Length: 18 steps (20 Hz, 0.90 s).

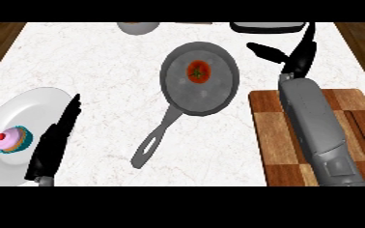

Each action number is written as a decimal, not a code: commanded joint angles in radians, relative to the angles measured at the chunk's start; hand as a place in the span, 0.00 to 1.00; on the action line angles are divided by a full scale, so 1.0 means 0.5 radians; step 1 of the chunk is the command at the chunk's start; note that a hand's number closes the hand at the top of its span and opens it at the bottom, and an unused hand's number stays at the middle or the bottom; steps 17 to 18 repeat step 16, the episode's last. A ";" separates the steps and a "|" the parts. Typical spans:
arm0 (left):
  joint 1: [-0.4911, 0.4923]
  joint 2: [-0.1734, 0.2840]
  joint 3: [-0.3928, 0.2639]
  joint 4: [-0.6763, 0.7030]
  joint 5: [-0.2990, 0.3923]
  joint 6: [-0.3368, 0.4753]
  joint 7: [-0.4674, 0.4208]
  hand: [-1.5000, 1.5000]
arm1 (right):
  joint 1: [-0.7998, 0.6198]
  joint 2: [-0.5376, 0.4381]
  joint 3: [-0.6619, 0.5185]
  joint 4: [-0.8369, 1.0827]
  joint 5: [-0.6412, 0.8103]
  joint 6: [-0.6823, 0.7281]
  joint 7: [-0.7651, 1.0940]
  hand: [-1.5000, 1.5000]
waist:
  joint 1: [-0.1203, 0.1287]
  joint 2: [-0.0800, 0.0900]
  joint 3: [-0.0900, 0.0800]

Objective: Pick the tomato from the cutting board and place it in the pan

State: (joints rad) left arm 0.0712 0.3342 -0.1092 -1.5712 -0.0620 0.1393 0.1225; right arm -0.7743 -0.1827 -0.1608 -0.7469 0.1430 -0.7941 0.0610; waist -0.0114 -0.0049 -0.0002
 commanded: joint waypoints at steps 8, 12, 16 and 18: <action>0.026 -0.046 0.012 -0.084 -0.056 -0.022 0.055 0.50 | 0.973 -0.396 0.011 -1.117 -0.114 0.407 0.207 0.00 | -0.007 -0.001 0.000; -0.005 -0.064 0.044 -0.064 -0.086 -0.046 0.054 0.50 | 1.306 -0.389 -0.049 -1.443 -0.183 0.483 0.181 0.00 | 0.007 0.005 0.000; 0.042 -0.090 0.045 -0.097 -0.091 -0.086 0.034 0.50 | 1.517 -0.520 -0.223 -1.597 -0.352 0.738 0.154 0.00 | 0.009 0.005 0.000; 0.042 -0.090 0.045 -0.097 -0.091 -0.086 0.034 0.50 | 1.517 -0.520 -0.223 -1.597 -0.352 0.738 0.154 0.00 | 0.009 0.005 0.000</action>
